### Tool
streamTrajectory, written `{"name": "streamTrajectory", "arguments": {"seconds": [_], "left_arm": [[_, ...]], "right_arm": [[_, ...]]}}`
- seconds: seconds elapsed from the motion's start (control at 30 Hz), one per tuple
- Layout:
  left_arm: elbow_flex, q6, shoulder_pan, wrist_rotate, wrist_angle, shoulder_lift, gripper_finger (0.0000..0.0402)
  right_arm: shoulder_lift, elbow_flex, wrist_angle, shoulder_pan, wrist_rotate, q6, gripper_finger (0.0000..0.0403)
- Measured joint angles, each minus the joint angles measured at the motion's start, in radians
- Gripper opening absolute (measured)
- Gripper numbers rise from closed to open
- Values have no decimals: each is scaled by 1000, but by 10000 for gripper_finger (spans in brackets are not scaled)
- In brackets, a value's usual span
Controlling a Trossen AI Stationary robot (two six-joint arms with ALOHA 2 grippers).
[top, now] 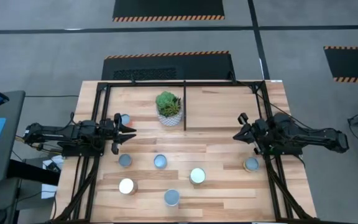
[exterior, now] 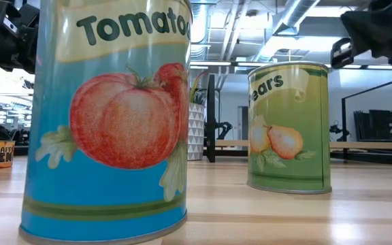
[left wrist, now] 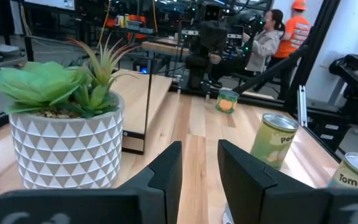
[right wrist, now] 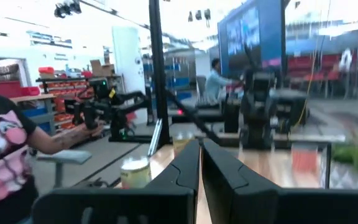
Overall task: Pick and place cans onto a shelf
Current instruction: Put the canned pears on the shelf
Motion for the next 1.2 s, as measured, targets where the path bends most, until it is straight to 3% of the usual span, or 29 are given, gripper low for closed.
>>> {"name": "streamTrajectory", "arguments": {"seconds": [0.2, 0.47, 0.67, 0.93, 1.2], "left_arm": [[-1, 6, 0, -2, 8, 0, 91], [-27, 151, 0, -100, 262, 2, 91], [-27, 268, 0, -102, 365, 2, 91], [-28, 401, 0, -101, 618, 2, 91], [-22, 456, 0, -97, 682, 10, 91]], "right_arm": [[0, 0, 52, 0, 73, -5, 44], [0, 0, 49, 0, 267, -69, 44], [0, 0, 55, 0, 273, -134, 44], [0, 0, 209, 0, 288, -138, 44], [0, 0, 361, 0, 295, -138, 44]]}}
